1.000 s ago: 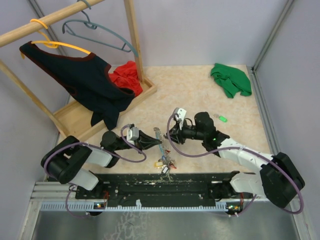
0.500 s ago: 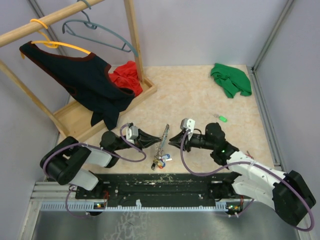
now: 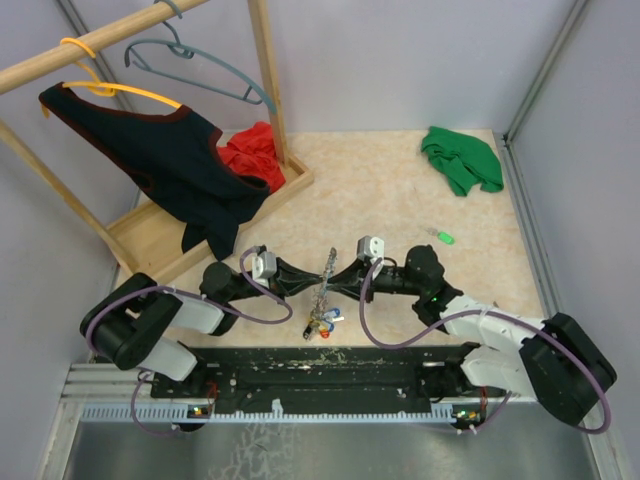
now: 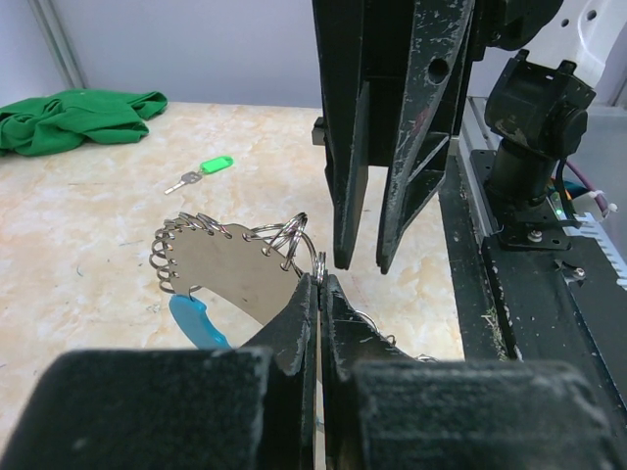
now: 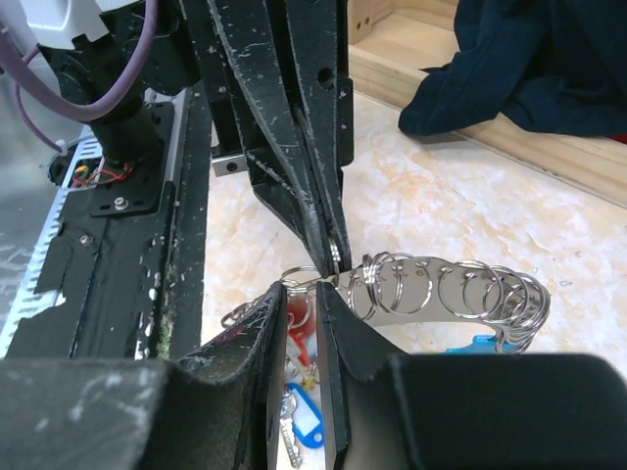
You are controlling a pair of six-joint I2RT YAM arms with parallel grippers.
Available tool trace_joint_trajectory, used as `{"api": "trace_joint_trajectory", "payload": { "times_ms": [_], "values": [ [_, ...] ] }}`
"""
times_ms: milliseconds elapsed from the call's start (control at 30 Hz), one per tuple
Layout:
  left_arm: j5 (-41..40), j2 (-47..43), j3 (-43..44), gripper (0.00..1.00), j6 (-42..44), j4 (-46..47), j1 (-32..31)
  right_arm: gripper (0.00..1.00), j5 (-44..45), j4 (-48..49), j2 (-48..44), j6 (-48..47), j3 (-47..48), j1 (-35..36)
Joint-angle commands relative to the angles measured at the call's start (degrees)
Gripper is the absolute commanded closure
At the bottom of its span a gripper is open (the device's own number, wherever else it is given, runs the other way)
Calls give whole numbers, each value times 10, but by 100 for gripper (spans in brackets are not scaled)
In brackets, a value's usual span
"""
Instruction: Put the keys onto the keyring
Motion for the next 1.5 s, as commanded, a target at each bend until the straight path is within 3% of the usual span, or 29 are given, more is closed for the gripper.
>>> {"api": "trace_joint_trajectory", "payload": {
  "times_ms": [0,400,967,1300,1467],
  "values": [
    [5,-9,1,100,-7,96,-4,82,14,77,12,13,-1,5],
    [8,-8,-1,100,-9,105,-4,80,82,77,8,6,-20,5],
    [19,2,6,100,-16,115,-9,80,2,130,54,12,1,5],
    [32,5,6,100,-20,118,-12,89,-2,145,63,13,8,5],
    [37,4,4,98,-18,117,-12,100,3,116,53,2,16,5]
  ]
}}
